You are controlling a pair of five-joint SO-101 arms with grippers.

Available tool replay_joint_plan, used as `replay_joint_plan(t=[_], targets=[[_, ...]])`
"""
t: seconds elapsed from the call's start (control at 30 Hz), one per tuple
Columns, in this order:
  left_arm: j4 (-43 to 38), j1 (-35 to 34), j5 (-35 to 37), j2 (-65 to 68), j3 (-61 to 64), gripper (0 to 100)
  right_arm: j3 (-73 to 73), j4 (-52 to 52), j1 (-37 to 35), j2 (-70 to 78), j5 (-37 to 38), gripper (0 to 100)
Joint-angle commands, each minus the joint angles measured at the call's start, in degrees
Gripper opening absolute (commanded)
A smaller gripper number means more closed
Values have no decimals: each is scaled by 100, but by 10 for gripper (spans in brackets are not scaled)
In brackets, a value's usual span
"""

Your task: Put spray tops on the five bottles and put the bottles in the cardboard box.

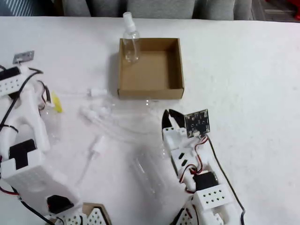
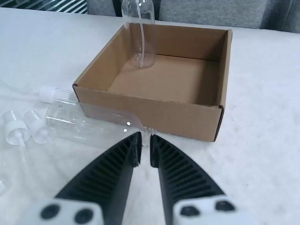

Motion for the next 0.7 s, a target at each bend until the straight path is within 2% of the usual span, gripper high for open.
replay_joint_plan(t=[0.0,0.2,0.33,0.5,0.67], targets=[[642,127,18,-110,-985,114,0,-101,-40,-48,62,15],[826,189,9,-119,-1152,112,-9,-101,-110,-31,62,15],[844,382,9,-286,-774,112,0,-101,-163,-22,62,15],[519,752,18,-1587,387,112,0,-101,-154,-22,62,15],[-369,971,53,-3090,1705,116,0,-101,-136,-31,62,15]])
